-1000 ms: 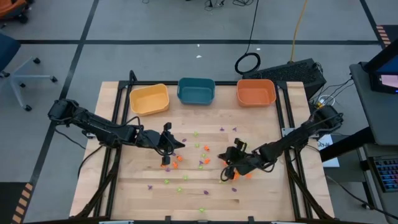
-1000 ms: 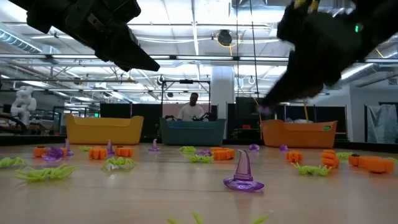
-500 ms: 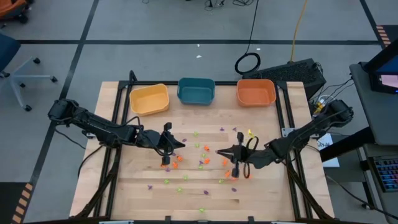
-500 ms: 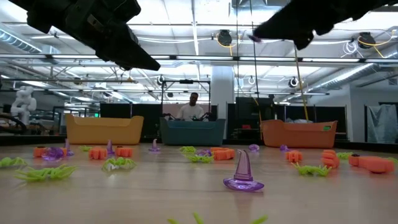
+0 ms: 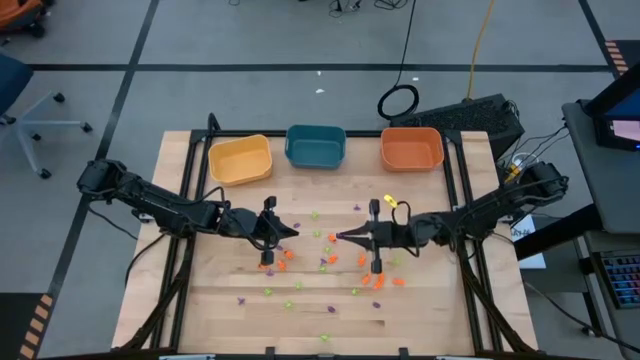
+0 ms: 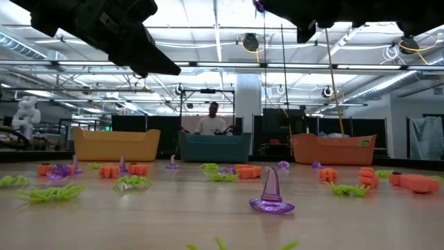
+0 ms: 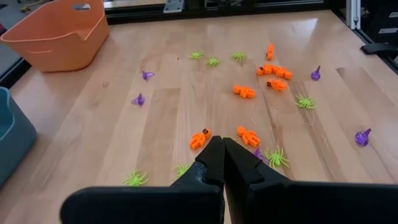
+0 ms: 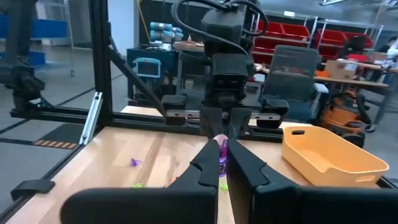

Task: Sort Halloween decoration
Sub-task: Put the violet witch hat toy into the orange bin

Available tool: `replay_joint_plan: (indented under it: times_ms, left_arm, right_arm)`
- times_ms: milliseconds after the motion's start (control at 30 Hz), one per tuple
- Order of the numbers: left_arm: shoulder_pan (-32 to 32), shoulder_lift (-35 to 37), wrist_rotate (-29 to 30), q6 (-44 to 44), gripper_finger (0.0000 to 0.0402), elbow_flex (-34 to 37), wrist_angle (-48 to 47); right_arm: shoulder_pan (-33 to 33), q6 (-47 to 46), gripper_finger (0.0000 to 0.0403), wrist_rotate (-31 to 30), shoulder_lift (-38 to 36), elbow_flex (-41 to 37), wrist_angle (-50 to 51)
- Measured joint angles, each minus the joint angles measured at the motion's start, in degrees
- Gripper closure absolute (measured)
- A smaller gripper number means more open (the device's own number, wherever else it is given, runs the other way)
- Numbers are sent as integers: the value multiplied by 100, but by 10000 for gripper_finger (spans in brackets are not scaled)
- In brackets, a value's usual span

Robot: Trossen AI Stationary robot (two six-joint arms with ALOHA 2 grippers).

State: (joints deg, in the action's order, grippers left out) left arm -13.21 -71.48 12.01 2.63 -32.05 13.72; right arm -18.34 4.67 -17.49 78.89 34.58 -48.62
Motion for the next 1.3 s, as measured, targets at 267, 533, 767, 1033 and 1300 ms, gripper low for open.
replay_joint_plan:
  times_ms: [267, 533, 767, 1033, 1300]
  left_arm:
    - [-4, 0, 0, 9, 402, 0, 93]
    - [-4, 0, 0, 11, 402, 0, 93]
    - [-4, 0, 2, 13, 402, 0, 92]
    - [-4, 0, 2, 9, 402, 0, 91]
    - [-4, 0, 1, 3, 402, 0, 165]
  right_arm:
    - [65, 8, 403, 157, 0, -1, 46]
    - [69, 98, 403, 430, 0, -1, 86]
    - [69, 223, 403, 430, 0, -1, 148]
    - [69, 962, 403, 432, 0, -1, 187]
    - [69, 2130, 403, 432, 0, -1, 221]
